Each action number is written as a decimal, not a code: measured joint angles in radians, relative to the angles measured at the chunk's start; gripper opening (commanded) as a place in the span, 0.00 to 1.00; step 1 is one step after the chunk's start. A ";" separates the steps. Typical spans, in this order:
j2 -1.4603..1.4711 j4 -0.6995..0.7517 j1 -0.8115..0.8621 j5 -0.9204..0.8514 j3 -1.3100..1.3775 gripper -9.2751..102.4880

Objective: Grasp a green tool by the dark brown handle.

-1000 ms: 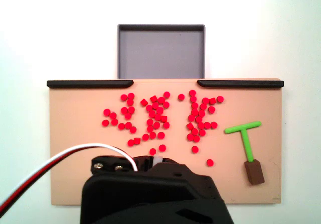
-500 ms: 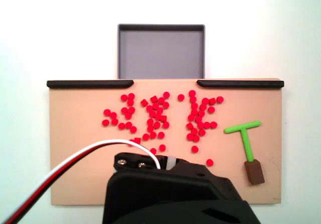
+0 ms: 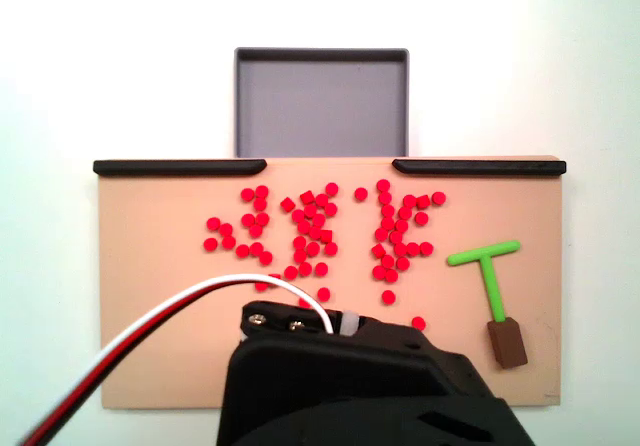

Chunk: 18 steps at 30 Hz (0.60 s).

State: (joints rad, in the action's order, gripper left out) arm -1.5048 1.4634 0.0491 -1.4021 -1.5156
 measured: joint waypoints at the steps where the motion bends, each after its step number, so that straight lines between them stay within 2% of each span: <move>1: 0.000 0.000 0.000 0.000 0.000 0.08; 18: 0.017 0.000 0.123 -0.192 0.000 0.08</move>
State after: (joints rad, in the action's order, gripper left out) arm -1.4880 1.4634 0.1718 -1.5938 -1.5156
